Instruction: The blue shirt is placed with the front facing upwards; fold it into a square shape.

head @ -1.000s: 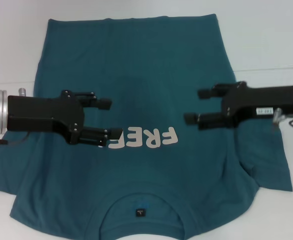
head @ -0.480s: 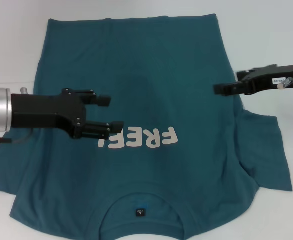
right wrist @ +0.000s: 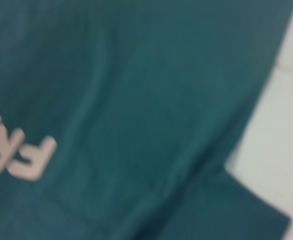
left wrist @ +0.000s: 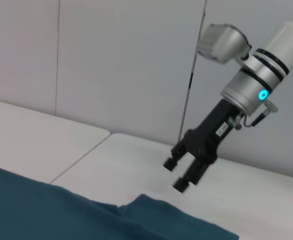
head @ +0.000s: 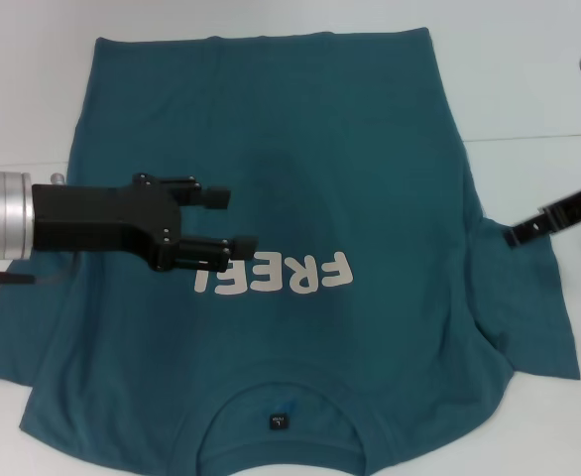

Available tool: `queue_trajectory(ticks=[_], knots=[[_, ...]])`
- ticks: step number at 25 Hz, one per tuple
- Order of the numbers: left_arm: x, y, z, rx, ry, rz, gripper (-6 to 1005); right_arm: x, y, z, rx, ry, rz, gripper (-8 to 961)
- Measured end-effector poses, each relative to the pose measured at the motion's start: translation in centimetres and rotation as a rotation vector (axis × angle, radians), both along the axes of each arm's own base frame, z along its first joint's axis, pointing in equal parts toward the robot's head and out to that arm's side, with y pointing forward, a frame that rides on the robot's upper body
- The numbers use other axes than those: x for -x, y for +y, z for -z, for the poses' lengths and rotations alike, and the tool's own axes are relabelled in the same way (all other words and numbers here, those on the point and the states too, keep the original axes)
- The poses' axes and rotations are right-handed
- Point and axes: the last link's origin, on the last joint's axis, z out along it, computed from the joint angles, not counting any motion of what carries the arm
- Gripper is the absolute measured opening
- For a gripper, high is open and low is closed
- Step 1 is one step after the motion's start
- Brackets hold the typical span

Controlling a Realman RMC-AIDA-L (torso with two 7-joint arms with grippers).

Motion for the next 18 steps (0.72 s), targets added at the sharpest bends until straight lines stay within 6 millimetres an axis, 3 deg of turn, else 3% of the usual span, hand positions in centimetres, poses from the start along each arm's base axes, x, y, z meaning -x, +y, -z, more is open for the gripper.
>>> queue_trajectory(ticks=[10, 18], knots=[[0.1, -0.5, 0.7, 0.006, -0.033, -0.022, 843, -2.1, -1.7, -1.0, 0.024, -0.023, 0.133, 925], [0.0, -0.4, 1.2, 0.009, -0.049, -0.033, 843, -2.1, -2.8, -2.6, 0.034, -0.012, 0.190, 925]])
